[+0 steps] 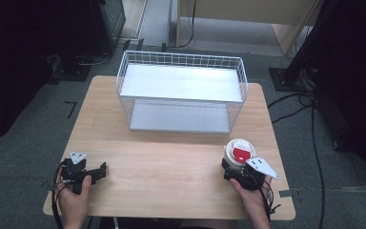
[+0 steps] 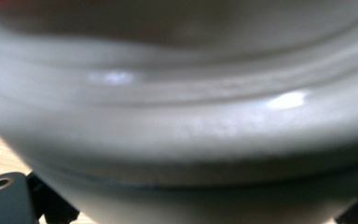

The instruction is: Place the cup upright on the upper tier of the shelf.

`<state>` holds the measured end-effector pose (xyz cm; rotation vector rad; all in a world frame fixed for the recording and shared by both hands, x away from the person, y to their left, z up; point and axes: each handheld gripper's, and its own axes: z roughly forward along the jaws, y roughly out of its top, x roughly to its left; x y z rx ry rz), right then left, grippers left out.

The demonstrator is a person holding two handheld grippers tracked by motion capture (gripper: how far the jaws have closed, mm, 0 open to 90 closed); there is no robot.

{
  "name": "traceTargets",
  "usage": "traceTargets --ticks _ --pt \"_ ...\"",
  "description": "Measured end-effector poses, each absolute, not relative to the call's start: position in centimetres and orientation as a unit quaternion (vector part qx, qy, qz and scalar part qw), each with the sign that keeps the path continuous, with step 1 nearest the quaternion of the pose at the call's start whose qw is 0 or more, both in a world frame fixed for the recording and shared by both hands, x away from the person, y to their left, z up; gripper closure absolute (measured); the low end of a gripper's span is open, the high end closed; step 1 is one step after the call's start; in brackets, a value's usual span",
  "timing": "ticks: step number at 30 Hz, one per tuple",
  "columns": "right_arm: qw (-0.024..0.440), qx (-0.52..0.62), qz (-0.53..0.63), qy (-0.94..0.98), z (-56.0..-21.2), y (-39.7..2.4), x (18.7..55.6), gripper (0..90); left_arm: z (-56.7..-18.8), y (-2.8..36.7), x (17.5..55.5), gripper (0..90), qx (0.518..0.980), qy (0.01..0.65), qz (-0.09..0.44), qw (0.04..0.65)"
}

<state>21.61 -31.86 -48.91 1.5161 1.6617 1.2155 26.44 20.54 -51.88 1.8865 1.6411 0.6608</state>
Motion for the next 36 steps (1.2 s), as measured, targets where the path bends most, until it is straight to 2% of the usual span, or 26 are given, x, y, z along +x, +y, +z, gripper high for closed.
traceTargets --ticks 14,22,36 --pt "0.304 0.564 0.449 0.623 -48.6 -32.1 21.3 8.9 -51.9 20.5 26.4 0.0 0.701 0.61 0.246 0.274" --pt "0.31 0.562 0.461 0.612 -46.8 -32.4 21.2 8.9 -51.9 20.5 26.4 0.0 0.701 0.61 0.246 0.274" --pt "0.309 0.531 0.486 0.621 -43.4 -29.8 22.3 8.9 -51.9 20.5 26.4 0.0 0.702 0.61 0.246 0.274"
